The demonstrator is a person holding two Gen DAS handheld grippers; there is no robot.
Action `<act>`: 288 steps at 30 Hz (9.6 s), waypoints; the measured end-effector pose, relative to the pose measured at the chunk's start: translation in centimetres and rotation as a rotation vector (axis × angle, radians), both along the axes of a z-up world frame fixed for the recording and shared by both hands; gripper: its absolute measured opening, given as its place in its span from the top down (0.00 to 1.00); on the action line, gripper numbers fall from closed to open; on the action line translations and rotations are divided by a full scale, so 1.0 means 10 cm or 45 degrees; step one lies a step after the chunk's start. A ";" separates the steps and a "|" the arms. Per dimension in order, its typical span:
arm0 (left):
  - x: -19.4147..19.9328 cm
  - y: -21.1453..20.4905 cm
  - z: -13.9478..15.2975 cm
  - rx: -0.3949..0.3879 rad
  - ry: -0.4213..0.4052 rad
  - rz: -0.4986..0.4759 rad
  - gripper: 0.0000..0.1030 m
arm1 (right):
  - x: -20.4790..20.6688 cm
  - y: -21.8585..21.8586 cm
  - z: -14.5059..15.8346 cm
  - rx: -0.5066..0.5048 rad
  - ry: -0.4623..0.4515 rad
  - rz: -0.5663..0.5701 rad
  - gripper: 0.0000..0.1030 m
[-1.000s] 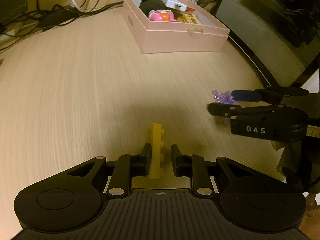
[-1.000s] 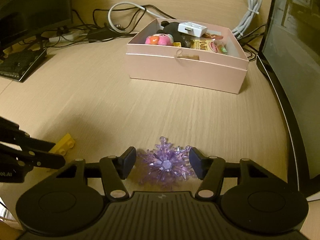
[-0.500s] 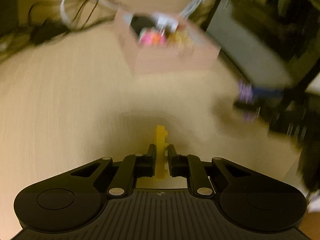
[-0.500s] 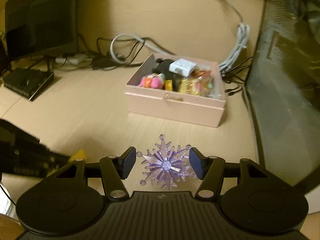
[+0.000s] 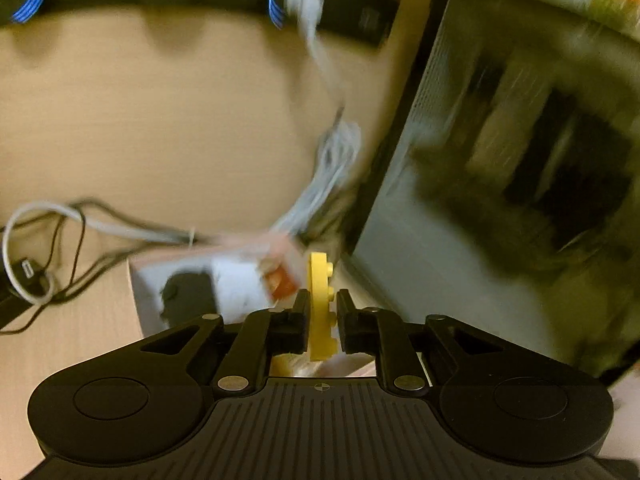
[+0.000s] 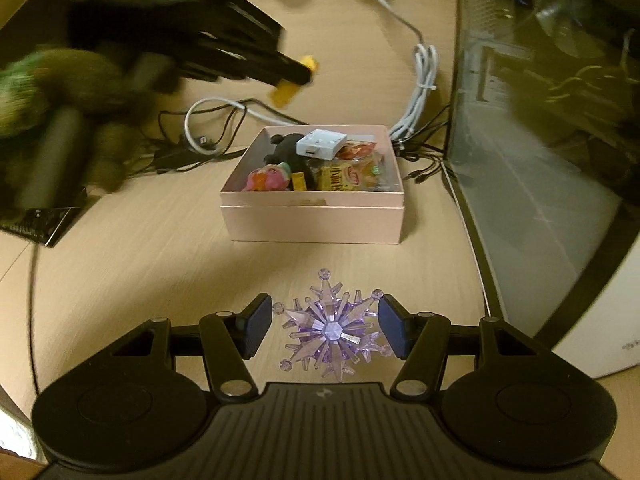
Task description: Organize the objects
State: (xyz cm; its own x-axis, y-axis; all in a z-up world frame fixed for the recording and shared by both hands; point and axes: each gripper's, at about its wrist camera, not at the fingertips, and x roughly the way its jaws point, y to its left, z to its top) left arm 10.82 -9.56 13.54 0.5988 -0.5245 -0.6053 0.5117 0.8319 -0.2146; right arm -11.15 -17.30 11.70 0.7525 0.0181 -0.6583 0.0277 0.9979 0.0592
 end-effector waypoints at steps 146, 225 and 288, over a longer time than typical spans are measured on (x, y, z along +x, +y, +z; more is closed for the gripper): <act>-1.12 1.16 -1.14 0.277 -0.068 0.626 0.07 | 1.08 0.32 -1.04 -0.069 -0.026 -0.161 0.00; -1.10 1.17 -1.14 0.286 -0.070 0.625 0.06 | 1.08 0.32 -1.03 -0.069 -0.026 -0.161 0.00; -1.10 1.18 -1.13 0.286 -0.069 0.624 0.05 | 1.07 0.33 -1.03 -0.069 -0.026 -0.162 0.00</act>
State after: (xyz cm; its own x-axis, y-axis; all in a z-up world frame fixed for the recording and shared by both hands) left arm -0.18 2.22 2.22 0.7744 -0.0371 -0.6316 0.0578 0.9983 0.0121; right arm -0.40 -14.04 1.41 0.7599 -0.1134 -0.6400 0.1536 0.9881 0.0072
